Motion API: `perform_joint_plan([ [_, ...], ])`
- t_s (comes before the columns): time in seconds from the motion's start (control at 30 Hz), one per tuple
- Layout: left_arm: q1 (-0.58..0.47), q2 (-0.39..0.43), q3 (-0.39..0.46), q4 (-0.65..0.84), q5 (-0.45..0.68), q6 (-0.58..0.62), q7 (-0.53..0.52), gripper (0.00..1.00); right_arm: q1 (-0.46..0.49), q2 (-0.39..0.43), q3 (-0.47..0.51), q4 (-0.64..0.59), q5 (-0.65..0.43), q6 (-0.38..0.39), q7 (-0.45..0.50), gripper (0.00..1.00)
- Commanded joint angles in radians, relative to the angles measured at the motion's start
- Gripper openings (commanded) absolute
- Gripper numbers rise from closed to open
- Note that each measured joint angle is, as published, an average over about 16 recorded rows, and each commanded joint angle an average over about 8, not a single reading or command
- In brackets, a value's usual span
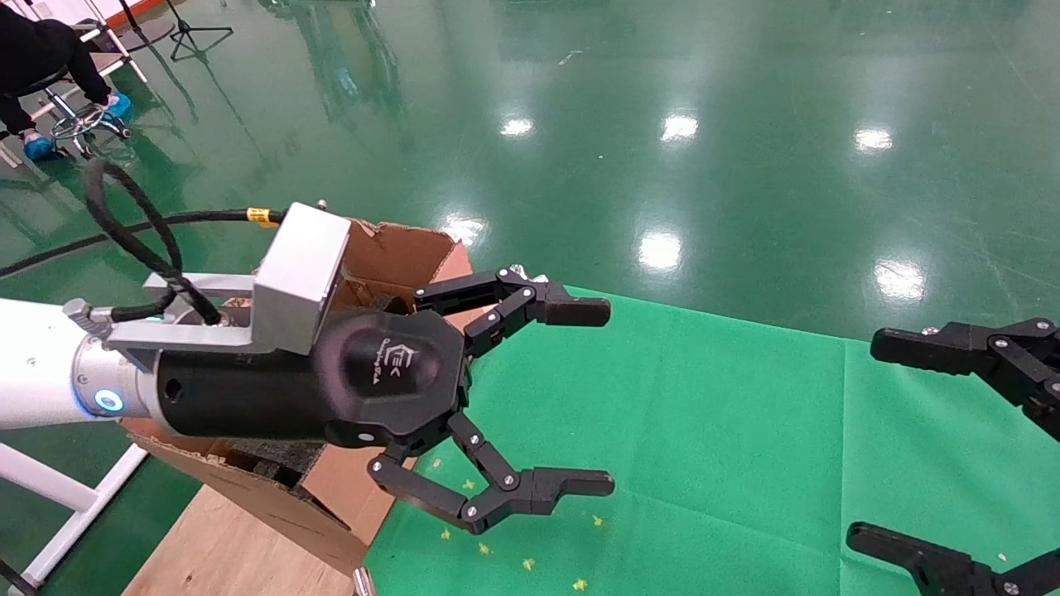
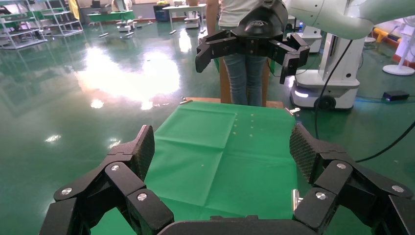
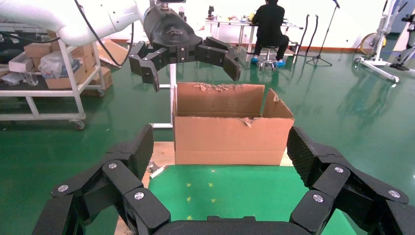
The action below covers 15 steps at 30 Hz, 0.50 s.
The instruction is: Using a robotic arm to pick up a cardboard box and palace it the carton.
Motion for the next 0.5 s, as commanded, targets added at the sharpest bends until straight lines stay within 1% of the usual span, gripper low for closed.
perform_joint_plan([
  [0.03, 0.000, 0.000, 0.000, 0.000, 0.000, 0.000, 0.000, 1.00, 0.000, 0.000, 0.000, 0.000, 0.000, 0.000, 0.000, 1.00],
  [0.5, -0.001, 0.000, 0.000, 0.000, 0.001, 0.000, 0.000, 1.00, 0.000, 0.000, 0.000, 0.000, 0.000, 0.000, 0.000, 1.00],
])
